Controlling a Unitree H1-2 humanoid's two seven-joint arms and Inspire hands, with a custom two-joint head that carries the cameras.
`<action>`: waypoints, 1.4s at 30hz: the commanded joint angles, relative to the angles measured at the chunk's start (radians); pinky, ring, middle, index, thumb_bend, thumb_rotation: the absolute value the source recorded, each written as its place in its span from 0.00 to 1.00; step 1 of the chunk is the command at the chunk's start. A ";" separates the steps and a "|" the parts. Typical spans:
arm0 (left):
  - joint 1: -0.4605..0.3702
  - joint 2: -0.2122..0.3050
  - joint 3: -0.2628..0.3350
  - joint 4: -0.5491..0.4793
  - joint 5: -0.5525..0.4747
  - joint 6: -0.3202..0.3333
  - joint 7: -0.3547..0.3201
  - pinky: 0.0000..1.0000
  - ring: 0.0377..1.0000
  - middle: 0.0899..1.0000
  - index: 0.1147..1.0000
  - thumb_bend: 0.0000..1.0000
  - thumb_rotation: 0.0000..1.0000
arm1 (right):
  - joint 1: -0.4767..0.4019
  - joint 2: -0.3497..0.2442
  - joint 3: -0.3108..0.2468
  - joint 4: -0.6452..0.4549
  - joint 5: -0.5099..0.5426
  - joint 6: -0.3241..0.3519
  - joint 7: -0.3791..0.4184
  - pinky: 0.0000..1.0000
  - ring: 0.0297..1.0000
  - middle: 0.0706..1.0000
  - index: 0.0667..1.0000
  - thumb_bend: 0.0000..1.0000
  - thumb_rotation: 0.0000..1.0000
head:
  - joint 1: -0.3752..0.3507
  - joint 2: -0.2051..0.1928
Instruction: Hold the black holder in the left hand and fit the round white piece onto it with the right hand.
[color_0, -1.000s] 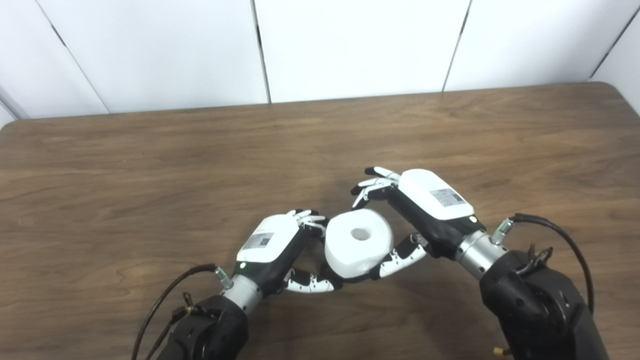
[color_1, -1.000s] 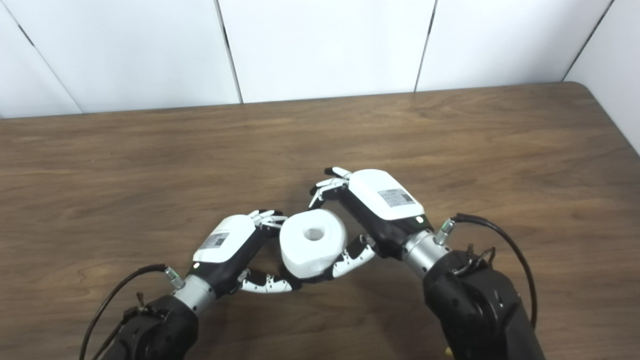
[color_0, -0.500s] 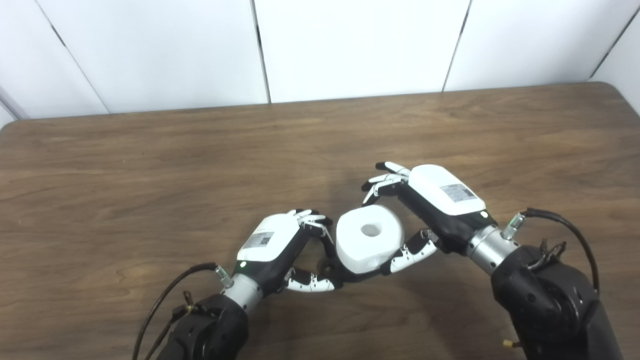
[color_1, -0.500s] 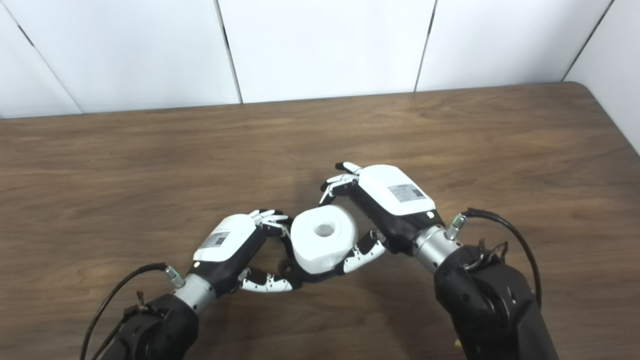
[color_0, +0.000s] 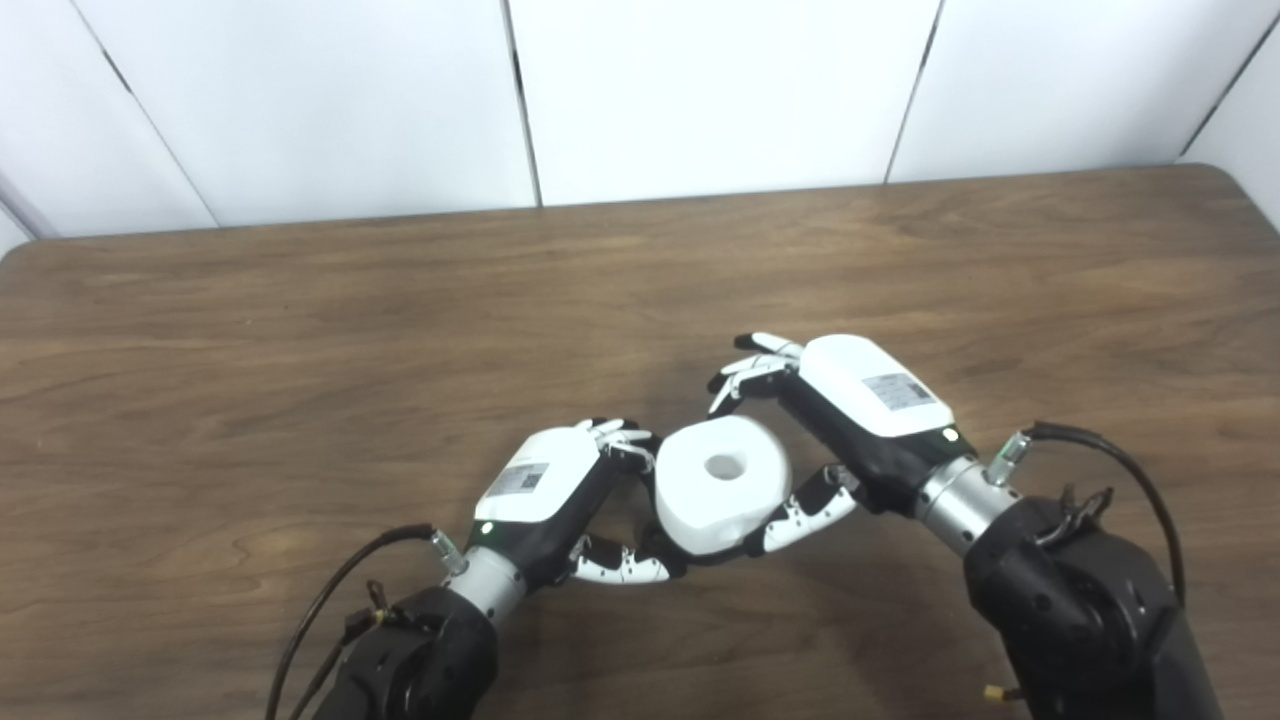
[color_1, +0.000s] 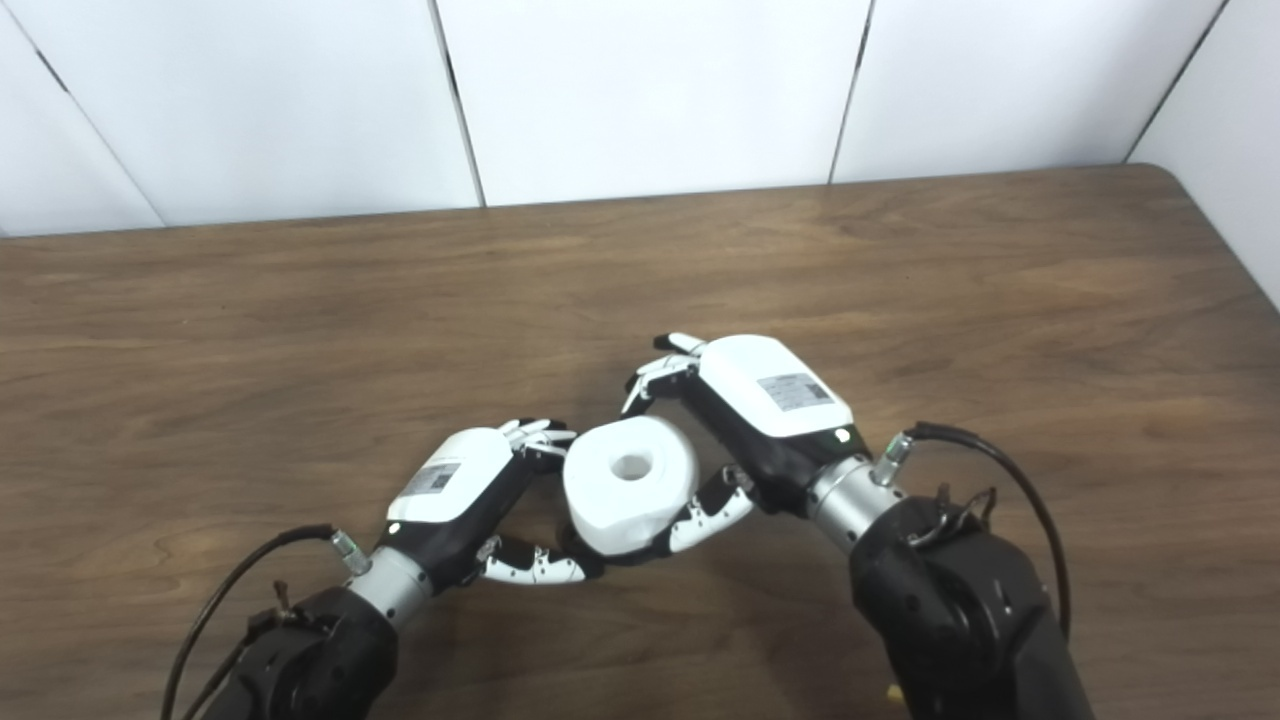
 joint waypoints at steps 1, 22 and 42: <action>0.043 0.008 -0.027 0.061 -0.022 0.081 -0.115 0.91 0.91 0.83 0.43 0.50 0.06 | -0.008 0.005 0.004 -0.026 -0.005 -0.037 -0.030 0.83 0.92 0.77 0.45 0.52 0.14 | -0.001 0.004; 0.039 0.010 -0.029 0.053 -0.014 0.082 -0.118 0.91 0.91 0.82 0.43 0.50 0.06 | -0.017 -0.006 0.003 -0.026 -0.007 -0.049 -0.014 0.85 0.93 0.77 0.45 0.52 0.14 | -0.002 0.016; 0.039 0.018 -0.027 0.049 -0.020 0.084 -0.125 0.90 0.91 0.82 0.43 0.50 0.06 | -0.003 -0.021 -0.070 0.009 0.026 -0.049 -0.060 0.80 0.92 0.78 0.45 0.52 0.13 | -0.004 0.012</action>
